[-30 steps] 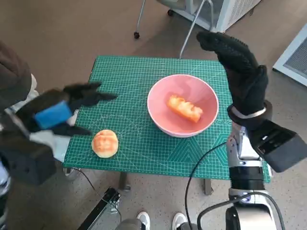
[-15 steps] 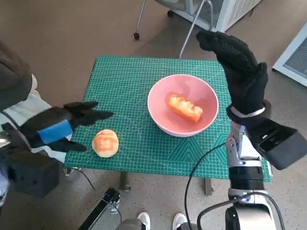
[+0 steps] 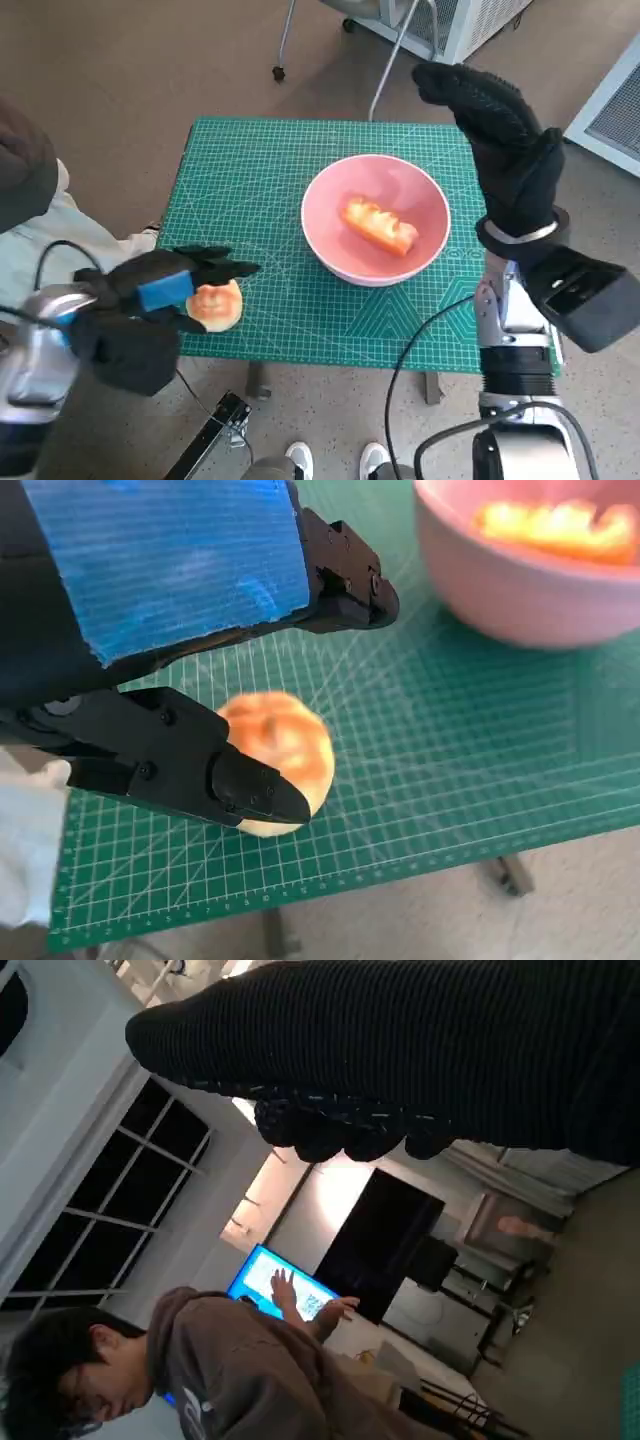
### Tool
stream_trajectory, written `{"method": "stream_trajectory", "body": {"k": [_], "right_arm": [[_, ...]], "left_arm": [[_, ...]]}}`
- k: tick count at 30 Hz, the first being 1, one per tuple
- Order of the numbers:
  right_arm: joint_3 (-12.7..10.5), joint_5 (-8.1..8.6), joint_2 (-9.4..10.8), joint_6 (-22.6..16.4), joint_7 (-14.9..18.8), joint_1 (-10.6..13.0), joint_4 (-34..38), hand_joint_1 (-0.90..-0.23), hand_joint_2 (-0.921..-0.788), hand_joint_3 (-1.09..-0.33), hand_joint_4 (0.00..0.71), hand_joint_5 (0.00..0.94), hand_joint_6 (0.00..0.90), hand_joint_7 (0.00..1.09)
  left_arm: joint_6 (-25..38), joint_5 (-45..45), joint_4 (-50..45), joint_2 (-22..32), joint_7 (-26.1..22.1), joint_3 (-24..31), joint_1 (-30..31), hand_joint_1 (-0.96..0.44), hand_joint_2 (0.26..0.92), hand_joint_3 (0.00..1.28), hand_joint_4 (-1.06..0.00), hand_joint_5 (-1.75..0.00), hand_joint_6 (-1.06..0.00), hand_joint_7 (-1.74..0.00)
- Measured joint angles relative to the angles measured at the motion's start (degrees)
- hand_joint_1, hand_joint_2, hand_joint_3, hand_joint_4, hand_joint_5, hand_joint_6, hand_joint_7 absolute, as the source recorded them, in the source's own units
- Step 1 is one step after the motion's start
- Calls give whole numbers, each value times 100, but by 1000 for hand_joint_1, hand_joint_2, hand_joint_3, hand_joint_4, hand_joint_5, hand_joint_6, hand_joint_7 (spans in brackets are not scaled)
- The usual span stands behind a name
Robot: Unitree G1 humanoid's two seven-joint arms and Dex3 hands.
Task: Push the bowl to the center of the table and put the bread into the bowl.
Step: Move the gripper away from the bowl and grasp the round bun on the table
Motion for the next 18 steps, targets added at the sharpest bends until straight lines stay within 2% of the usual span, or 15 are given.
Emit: {"method": "stream_trajectory", "body": {"k": [5,10,14,15,16,17,18], "right_arm": [[-3,-1,-14,-26,2,2,-16,-702,-921,-732,252,34,-1,757],[-6,-2,-29,-64,5,3,-17,-702,-921,-729,251,34,-1,735],[-11,-2,-42,-84,7,3,-16,-699,-921,-730,249,34,-1,729],[-13,-1,-46,-86,8,3,-16,-698,-921,-730,249,34,-1,728],[-15,-1,-52,-87,9,3,-16,-698,-921,-730,249,34,-1,727],[-15,-1,-56,-87,10,2,-16,-697,-921,-730,250,34,-1,726],[-15,-1,-57,-87,12,1,-16,-696,-921,-729,250,34,-1,726]], "left_arm": [[-183,346,639,-213,185,-372,-244,-116,858,0,-225,-5,-357,-48],[-356,603,1180,-409,361,-667,-373,-85,875,8,-279,-29,-394,-68],[-538,786,1492,-452,519,-811,-523,-59,903,18,-408,-85,-514,-161],[-570,823,1554,-453,546,-840,-573,-55,905,28,-442,-100,-527,-215],[-606,888,1629,-453,583,-881,-629,-50,911,36,-490,-125,-520,-342],[-637,931,1691,-454,615,-909,-682,-157,914,108,-550,-213,-511,-729],[-666,962,1746,-454,642,-931,-728,-225,917,161,-543,-354,-496,-985]]}}
